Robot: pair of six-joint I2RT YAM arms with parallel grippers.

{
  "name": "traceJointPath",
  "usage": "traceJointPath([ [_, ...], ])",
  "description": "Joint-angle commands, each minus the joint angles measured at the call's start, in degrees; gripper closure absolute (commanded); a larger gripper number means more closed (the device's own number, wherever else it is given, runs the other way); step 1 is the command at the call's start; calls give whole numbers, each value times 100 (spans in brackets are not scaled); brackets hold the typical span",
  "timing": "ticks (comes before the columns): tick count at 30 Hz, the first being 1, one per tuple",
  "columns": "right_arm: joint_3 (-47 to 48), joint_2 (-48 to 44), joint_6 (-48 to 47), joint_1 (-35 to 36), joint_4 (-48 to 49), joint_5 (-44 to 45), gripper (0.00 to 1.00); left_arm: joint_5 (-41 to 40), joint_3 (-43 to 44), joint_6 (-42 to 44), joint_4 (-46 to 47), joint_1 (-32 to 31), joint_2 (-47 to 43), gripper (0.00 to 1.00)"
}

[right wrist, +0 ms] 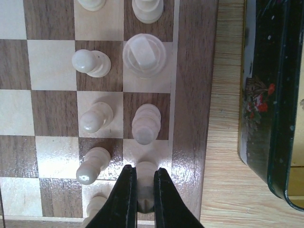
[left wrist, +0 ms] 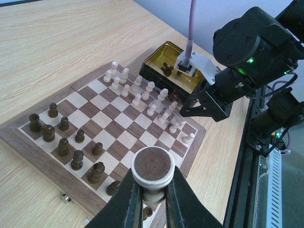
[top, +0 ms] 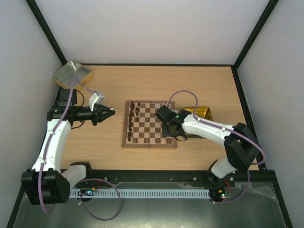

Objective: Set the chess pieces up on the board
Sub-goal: Place the chess piece on the chessboard.

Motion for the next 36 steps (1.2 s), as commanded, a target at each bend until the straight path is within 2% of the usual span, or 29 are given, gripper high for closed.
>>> traceJointPath([
  [1, -108, 114, -81, -43, 64, 62, 98, 91, -71, 54, -42, -12, -8, 98],
  [15, -121, 188, -41, -38, 167, -44, 95, 124, -80, 128, -106, -12, -14, 98],
  [28, -144, 88, 14, -42, 94, -84, 80, 133, -80, 165, -129, -12, -28, 98],
  [31, -130, 27, 22, -44, 106, -111, 68, 138, -88, 171, -130, -12, -28, 98],
  [36, -66, -115, 67, -49, 3, -39, 62, 145, -84, 184, -145, -18, -28, 98],
])
